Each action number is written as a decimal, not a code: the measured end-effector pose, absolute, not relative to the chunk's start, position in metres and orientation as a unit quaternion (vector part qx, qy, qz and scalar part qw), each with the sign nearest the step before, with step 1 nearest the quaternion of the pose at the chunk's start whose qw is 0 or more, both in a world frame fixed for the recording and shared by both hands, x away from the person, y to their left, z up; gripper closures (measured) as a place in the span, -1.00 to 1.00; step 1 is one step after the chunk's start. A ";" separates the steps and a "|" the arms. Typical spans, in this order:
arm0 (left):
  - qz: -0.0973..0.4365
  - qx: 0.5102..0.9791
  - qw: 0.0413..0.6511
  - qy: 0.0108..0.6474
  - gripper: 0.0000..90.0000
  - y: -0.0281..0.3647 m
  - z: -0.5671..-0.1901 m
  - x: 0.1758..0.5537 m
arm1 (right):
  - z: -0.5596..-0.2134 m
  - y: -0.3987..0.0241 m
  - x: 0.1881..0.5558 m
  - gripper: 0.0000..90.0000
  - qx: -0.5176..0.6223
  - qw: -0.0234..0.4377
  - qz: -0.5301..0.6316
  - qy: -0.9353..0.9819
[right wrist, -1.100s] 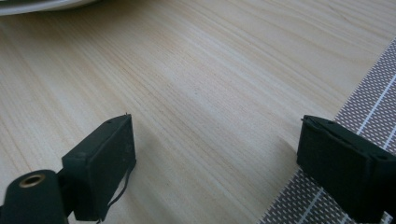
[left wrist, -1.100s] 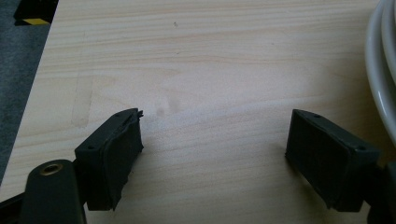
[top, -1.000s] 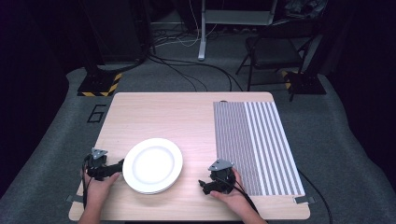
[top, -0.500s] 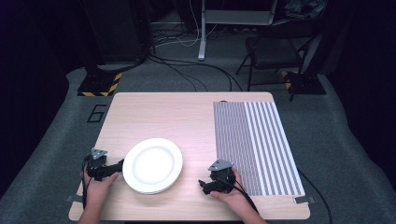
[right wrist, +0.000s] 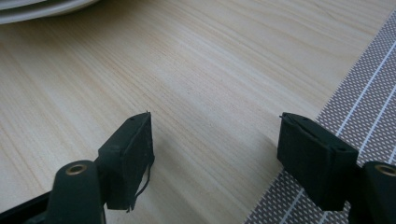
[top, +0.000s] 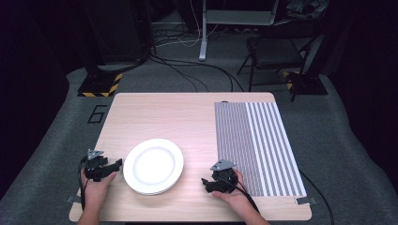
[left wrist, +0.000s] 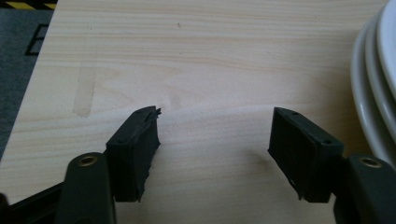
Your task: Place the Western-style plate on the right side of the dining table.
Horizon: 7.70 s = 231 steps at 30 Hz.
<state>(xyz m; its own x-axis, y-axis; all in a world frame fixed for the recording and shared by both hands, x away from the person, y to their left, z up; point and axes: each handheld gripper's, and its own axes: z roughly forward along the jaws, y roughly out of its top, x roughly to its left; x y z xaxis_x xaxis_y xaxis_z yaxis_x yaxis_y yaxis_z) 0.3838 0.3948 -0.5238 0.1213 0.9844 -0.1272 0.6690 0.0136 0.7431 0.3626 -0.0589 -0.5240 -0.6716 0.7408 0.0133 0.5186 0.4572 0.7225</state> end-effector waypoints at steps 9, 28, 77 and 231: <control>0.191 0.662 0.362 0.628 -0.10 0.392 -0.499 0.384 | -0.502 -0.060 0.364 -0.19 0.386 0.141 0.372 0.832; 0.182 0.631 0.400 0.640 0.00 0.388 -0.482 0.372 | -0.485 -0.043 0.384 0.08 0.392 0.129 0.390 0.823; 0.061 0.622 0.464 0.628 0.69 0.381 -0.487 0.353 | -0.483 -0.016 0.408 0.13 0.409 0.058 0.440 0.797; 0.044 0.643 0.467 0.605 0.59 0.349 -0.495 0.364 | -0.488 -0.029 0.406 0.80 0.501 -0.152 0.531 0.666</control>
<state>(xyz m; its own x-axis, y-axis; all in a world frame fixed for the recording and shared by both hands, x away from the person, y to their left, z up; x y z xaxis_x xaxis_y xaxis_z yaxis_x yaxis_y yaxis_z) 0.3645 0.3487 -0.4948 0.2642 0.8194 -0.5087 0.7369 0.1688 0.6546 0.4059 -0.0292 -0.4879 -0.4514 0.5063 0.7347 0.8292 -0.0661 0.5550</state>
